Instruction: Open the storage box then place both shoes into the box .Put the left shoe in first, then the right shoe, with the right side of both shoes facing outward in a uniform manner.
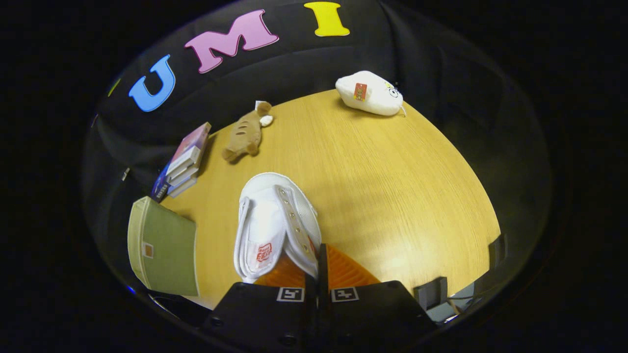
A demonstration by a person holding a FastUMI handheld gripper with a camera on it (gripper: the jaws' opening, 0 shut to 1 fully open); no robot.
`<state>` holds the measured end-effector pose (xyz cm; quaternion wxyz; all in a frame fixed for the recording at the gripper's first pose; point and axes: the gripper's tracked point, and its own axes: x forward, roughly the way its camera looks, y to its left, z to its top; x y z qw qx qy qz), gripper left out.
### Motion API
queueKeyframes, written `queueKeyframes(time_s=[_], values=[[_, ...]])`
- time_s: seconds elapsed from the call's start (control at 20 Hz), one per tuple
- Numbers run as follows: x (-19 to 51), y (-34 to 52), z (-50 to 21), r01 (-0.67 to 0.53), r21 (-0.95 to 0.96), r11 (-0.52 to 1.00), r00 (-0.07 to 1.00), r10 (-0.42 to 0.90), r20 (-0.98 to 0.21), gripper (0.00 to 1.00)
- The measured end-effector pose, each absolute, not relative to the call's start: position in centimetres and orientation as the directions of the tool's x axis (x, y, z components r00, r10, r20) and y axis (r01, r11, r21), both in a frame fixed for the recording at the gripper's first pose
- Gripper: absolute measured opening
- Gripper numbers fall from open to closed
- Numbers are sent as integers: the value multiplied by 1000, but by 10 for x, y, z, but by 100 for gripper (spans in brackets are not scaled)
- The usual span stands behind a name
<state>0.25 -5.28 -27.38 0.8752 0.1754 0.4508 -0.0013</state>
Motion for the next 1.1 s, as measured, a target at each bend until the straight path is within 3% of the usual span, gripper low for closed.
queueKeyframes(time_s=[0.25,0.6,1.1], values=[[0,20,-196,180,373,910,669,165,-724,5],[-3,146,-135,164,471,867,687,242,-685,5],[0,295,-164,87,454,887,620,308,-721,5]])
